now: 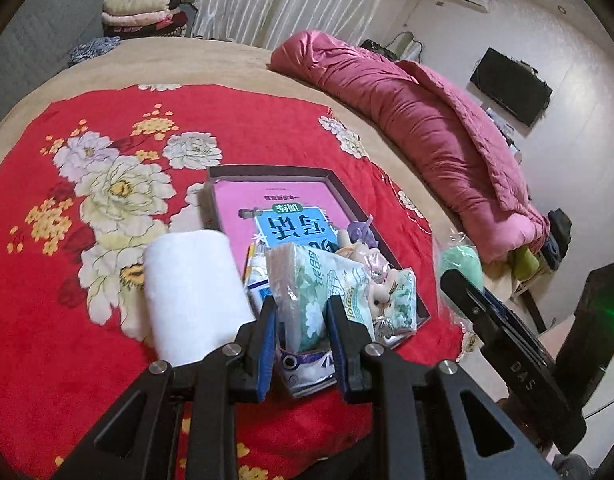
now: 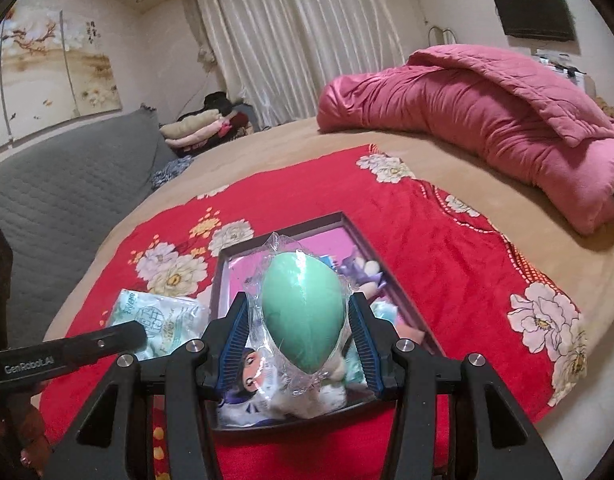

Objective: Organize soft objects
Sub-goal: 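Lift and carry the tissue pack and green sponge over the tray with both tools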

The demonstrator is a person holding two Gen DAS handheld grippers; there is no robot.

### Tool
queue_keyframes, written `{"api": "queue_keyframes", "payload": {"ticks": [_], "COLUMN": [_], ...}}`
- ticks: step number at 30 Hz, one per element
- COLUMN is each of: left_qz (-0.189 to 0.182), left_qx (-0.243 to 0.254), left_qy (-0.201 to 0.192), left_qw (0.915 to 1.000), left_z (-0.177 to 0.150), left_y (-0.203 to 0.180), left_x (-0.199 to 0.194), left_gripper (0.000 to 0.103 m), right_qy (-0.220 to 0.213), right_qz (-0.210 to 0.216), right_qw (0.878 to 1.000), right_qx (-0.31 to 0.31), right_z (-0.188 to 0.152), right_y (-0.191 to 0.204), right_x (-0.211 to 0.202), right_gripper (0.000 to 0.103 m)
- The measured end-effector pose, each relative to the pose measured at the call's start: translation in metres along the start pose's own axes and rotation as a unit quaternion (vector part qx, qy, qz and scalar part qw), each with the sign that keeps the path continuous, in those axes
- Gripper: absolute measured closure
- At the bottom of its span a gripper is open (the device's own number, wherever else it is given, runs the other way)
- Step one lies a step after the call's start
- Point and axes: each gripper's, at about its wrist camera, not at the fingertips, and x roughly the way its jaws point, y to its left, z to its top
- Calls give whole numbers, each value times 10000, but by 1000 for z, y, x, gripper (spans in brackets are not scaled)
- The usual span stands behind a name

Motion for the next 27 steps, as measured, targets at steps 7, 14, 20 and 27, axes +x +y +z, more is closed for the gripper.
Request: {"api": "queue_keyframes", "payload": {"ticks": [7,14,20,27], "left_qz": [130,202,339,445], "left_qx": [239,237,249,294], "left_qy": [34,249,572,728], "left_qw": [9996,9992,9975,9959], "left_z": [6,3,-5,-8], "left_y": [-19,-25,-20,-17], "left_x": [15,42,69,87], "left_gripper": [78,78,78,78], "right_qy": [-62,-83,53,316], "right_qz": [-102,-119,-26,104], "right_qw": [9999,9998,9996,9976], "right_qx": [-60,-148,-262,-614], "right_z": [3,7,7,6], "right_y": [-9,-15,-11,8], "right_x": [4,7,18,40], "right_gripper": [52,52,52,52]}}
